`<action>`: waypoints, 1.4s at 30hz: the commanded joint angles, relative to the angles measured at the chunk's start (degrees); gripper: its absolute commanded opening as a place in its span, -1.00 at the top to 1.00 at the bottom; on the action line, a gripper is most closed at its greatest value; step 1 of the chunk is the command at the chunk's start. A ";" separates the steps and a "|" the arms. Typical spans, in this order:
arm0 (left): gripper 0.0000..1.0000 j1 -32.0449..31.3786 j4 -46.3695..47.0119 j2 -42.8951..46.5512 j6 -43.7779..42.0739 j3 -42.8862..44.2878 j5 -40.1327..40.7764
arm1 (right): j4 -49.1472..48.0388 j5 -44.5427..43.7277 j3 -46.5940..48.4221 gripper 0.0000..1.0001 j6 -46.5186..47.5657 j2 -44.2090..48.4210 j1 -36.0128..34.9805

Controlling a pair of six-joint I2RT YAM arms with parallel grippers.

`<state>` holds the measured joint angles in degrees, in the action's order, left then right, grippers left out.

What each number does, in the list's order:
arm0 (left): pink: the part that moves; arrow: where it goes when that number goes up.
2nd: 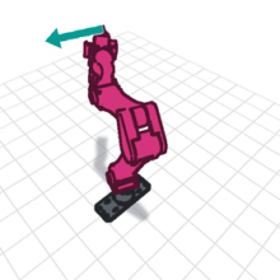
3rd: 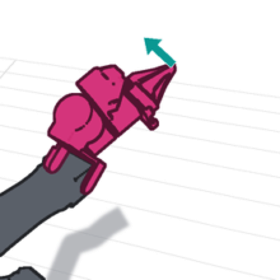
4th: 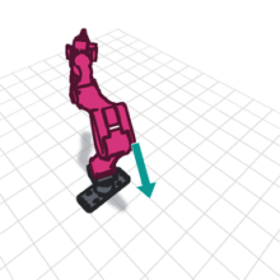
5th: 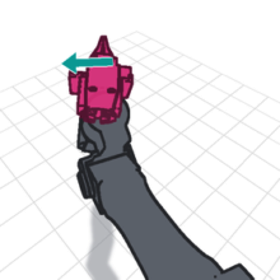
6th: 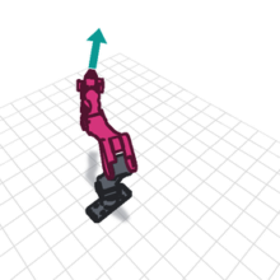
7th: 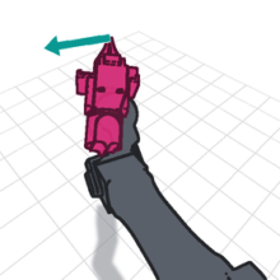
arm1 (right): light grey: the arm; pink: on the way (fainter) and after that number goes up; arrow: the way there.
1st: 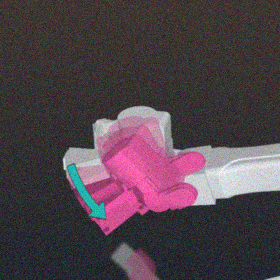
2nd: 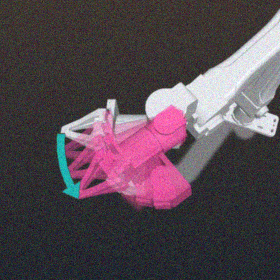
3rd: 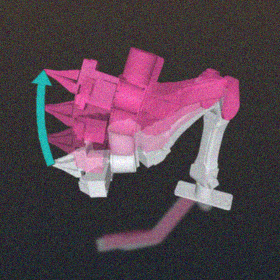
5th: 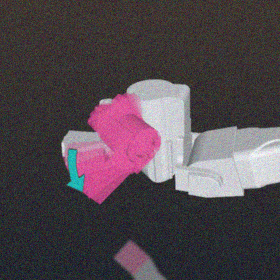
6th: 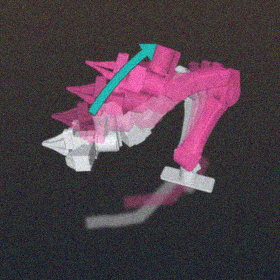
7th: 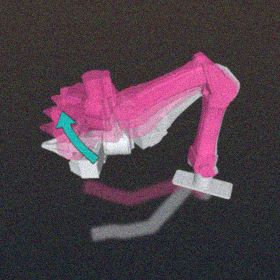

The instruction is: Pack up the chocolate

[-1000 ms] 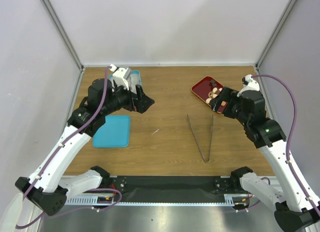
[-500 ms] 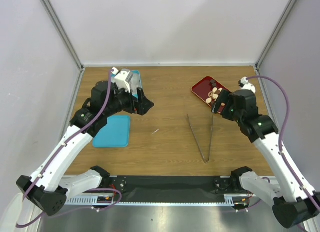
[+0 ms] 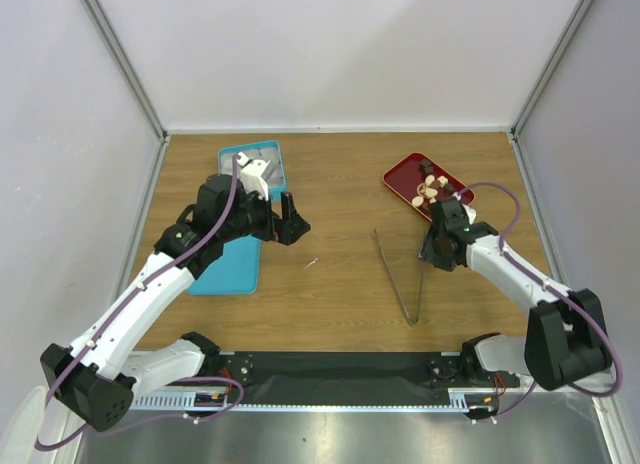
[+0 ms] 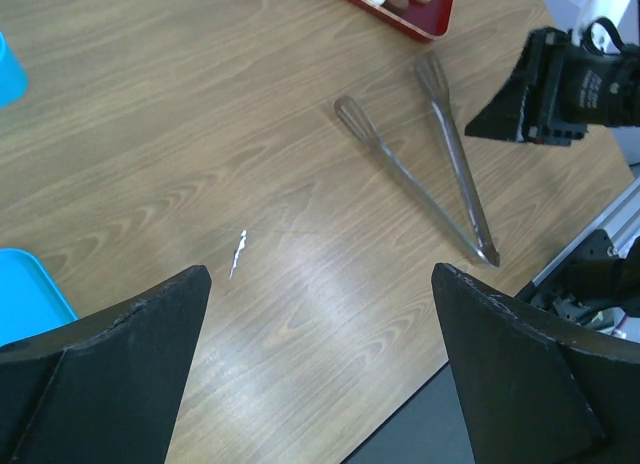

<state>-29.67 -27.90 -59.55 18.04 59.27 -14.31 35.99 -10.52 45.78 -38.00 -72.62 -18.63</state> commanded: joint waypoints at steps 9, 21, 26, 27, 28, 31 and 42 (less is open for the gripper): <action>-0.98 -0.30 1.88 1.01 1.29 -1.34 0.51 | -12.52 0.06 -3.32 0.30 -9.18 -7.27 -1.05; -0.97 -0.30 5.49 0.31 3.84 -6.88 3.49 | -20.60 1.74 -4.56 0.51 -33.44 -10.87 -10.18; -0.90 -1.26 7.07 -1.27 3.06 -8.38 3.49 | -17.45 -0.81 3.34 0.35 -35.83 -15.70 -13.71; -0.89 -1.70 7.16 -1.97 2.70 -8.46 4.10 | -16.83 -0.64 5.35 0.32 -35.48 -16.41 -13.97; -0.88 -3.19 7.07 -2.67 2.44 -8.29 4.98 | -15.78 -0.46 5.98 0.26 -35.30 -16.59 -13.97; -0.87 -7.57 6.02 -5.83 1.38 -6.89 8.85 | -13.84 0.15 8.18 -0.03 -33.03 -15.01 -13.97; -0.99 -18.93 5.75 -17.34 0.68 -0.66 18.96 | -1.98 -1.61 14.78 -0.99 -16.69 6.24 -9.51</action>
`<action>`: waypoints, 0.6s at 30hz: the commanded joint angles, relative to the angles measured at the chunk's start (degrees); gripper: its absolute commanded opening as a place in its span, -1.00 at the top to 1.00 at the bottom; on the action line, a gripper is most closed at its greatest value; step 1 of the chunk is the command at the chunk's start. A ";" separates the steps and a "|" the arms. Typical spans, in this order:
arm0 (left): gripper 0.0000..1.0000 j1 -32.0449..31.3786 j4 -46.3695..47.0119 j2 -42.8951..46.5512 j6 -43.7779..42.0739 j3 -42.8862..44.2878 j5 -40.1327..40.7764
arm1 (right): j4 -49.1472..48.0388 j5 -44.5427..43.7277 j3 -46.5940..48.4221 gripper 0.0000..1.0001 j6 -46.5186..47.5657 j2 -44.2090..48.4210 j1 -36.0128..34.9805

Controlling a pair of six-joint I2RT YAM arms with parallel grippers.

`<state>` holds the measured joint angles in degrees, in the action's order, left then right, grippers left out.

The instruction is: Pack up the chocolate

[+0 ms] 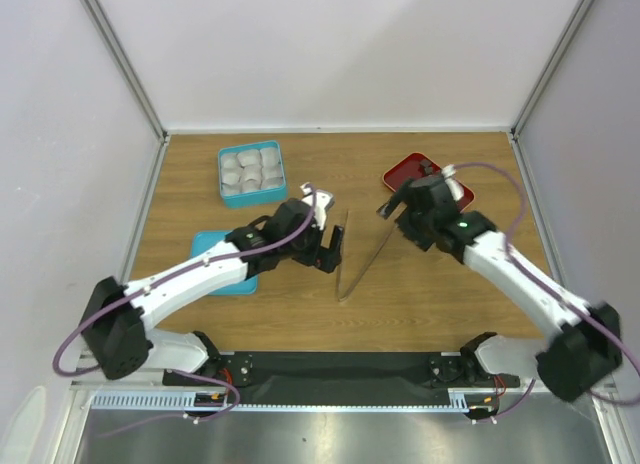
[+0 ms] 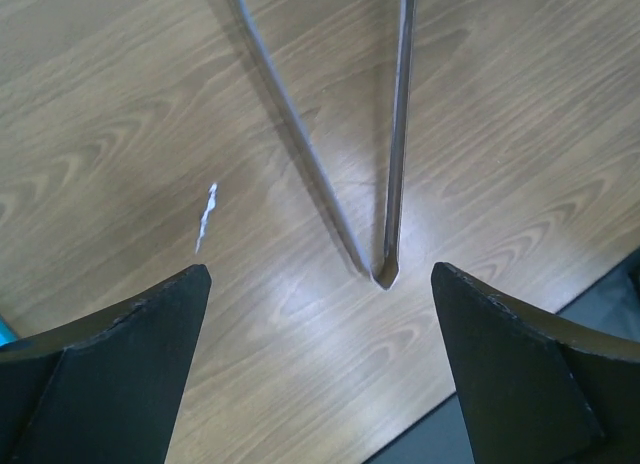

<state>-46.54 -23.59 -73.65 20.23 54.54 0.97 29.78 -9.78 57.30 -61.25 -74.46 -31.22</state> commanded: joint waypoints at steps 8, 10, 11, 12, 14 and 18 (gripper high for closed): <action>-1.00 -6.28 0.13 -17.04 -1.60 10.75 8.51 | 10.21 -5.78 12.39 -0.99 22.04 26.19 7.84; -1.00 -6.80 0.30 -20.56 -1.60 12.51 8.61 | 9.25 -5.17 12.58 -0.99 23.63 29.88 7.84; -1.00 -6.98 0.48 -21.35 -1.51 12.95 8.69 | 8.90 -5.33 12.31 -0.99 23.90 30.85 7.84; -1.00 -7.16 0.57 -22.41 -1.42 13.83 8.70 | 8.72 -5.68 12.14 -0.99 23.99 31.73 7.93; -1.00 -7.77 0.65 -24.35 -0.98 14.45 9.22 | 8.37 -6.39 11.35 -0.99 24.08 33.49 7.93; -0.99 -8.56 1.01 -26.81 -0.81 15.50 10.10 | 7.31 -6.92 9.85 -0.99 24.52 34.38 7.93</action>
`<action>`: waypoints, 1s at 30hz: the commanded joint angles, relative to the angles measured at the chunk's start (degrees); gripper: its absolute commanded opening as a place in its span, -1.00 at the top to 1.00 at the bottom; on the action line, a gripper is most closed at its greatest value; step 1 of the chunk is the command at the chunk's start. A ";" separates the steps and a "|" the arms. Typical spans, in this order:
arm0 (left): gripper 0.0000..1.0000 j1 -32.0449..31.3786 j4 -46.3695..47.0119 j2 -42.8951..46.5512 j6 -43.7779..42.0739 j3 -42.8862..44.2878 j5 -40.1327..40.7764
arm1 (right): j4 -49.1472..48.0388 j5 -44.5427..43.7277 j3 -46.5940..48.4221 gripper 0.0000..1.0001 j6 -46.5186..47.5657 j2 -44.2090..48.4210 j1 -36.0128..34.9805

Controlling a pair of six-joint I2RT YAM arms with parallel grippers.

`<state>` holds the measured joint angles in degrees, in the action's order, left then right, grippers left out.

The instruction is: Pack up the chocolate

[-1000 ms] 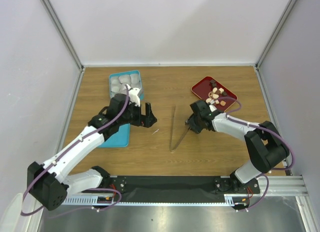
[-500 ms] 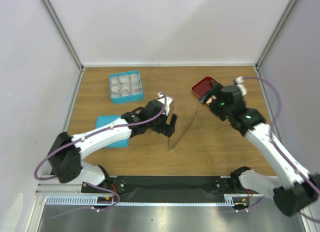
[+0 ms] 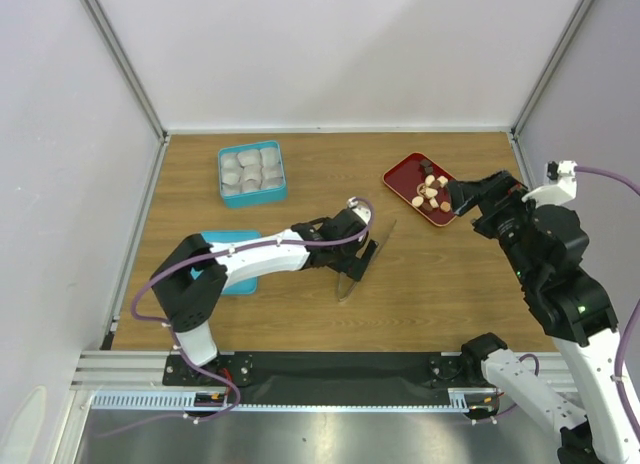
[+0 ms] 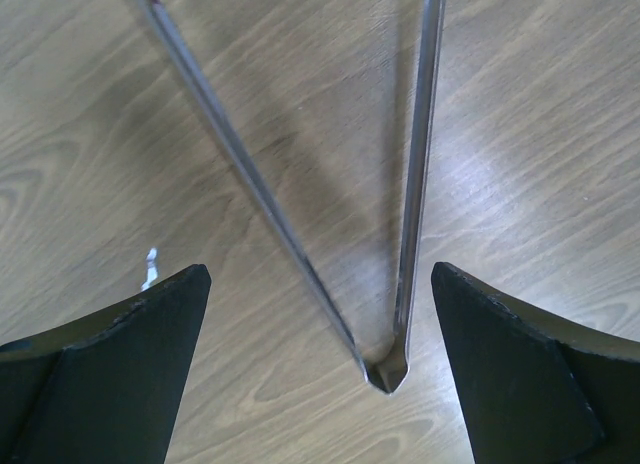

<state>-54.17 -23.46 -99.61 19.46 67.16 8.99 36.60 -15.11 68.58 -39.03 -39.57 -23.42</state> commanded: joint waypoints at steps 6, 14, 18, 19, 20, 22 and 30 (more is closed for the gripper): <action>-0.98 -1.90 1.93 -4.00 0.84 3.24 4.62 | -0.83 -0.62 -4.15 -0.99 2.29 -2.09 0.13; -0.91 -4.19 -1.75 -10.33 1.71 7.98 10.34 | -2.23 0.43 -6.70 -0.99 1.67 -2.09 0.13; -0.84 -4.19 -7.72 -14.63 4.00 13.07 12.45 | -2.41 0.87 -7.14 -0.99 1.85 -2.18 0.13; -0.83 -4.19 -8.78 -15.43 5.22 14.05 12.63 | -2.41 0.96 -7.31 -0.99 1.85 -2.18 0.13; -0.82 -4.19 -9.66 -15.96 5.84 15.62 12.97 | -2.58 1.05 -7.49 -0.99 1.85 -2.18 0.13; -0.81 -4.27 -10.55 -16.58 7.42 16.16 12.89 | -2.76 1.58 -8.02 -0.99 1.85 -2.00 0.13; -0.70 -4.01 -10.10 -16.49 11.90 15.90 10.25 | -2.67 2.99 -8.11 -0.99 2.99 -1.39 0.13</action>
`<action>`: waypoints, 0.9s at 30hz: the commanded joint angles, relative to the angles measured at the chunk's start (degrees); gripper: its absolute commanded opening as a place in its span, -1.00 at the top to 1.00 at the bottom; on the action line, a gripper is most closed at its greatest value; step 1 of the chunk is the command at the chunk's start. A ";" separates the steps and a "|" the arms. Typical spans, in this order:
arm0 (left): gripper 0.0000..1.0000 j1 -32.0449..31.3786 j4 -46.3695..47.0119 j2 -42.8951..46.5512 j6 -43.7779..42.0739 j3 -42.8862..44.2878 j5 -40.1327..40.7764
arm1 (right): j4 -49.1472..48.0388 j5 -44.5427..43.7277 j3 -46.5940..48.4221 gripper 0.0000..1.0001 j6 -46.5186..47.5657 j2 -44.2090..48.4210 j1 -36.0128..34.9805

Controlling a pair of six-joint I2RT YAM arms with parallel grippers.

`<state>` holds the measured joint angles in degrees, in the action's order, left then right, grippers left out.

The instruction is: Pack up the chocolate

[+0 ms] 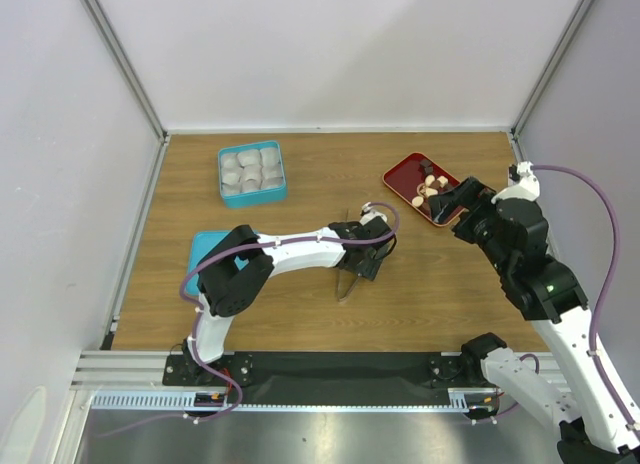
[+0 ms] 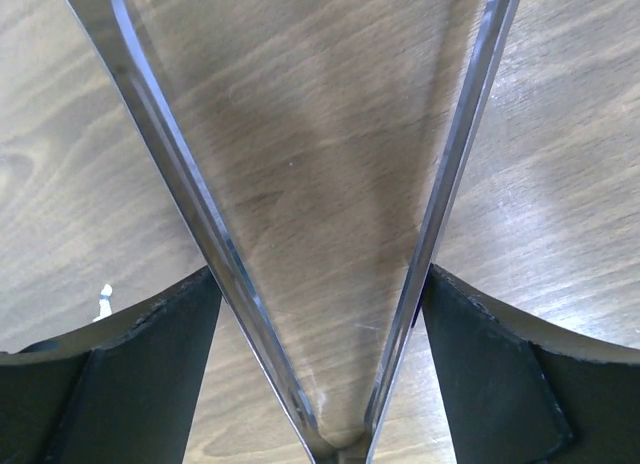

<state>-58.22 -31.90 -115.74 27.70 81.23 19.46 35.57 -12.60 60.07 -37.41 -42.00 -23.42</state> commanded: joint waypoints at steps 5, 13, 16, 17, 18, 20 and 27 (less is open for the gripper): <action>-0.64 0.56 -0.62 -1.59 5.69 0.16 -2.85 | -0.77 -0.58 0.48 -0.99 1.99 2.62 0.13; -0.32 2.14 0.26 0.07 5.17 -1.87 -3.91 | 0.90 -1.64 1.10 -0.99 2.16 4.38 0.13; -0.29 2.76 -1.67 2.79 3.24 -1.52 -3.38 | 1.25 -1.73 1.97 -0.99 2.25 4.56 0.22; -0.30 3.02 -3.41 3.85 2.45 -0.38 -2.86 | 1.34 -1.90 2.15 -0.99 2.25 4.56 0.13; -0.30 3.11 -4.48 4.73 0.70 0.24 -2.50 | 1.34 -1.99 2.33 -1.00 2.43 4.56 0.13; -0.32 3.28 -7.98 6.93 -0.71 3.04 -1.98 | 1.43 -2.25 2.50 -0.99 2.34 4.73 0.13; -0.40 4.07 -17.48 9.66 -5.11 11.57 -3.73 | 0.99 -2.17 2.15 -0.99 1.81 4.64 0.13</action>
<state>-54.43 -44.14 -110.83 25.85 87.72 15.97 37.10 -13.93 60.40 -36.14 -37.67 -23.42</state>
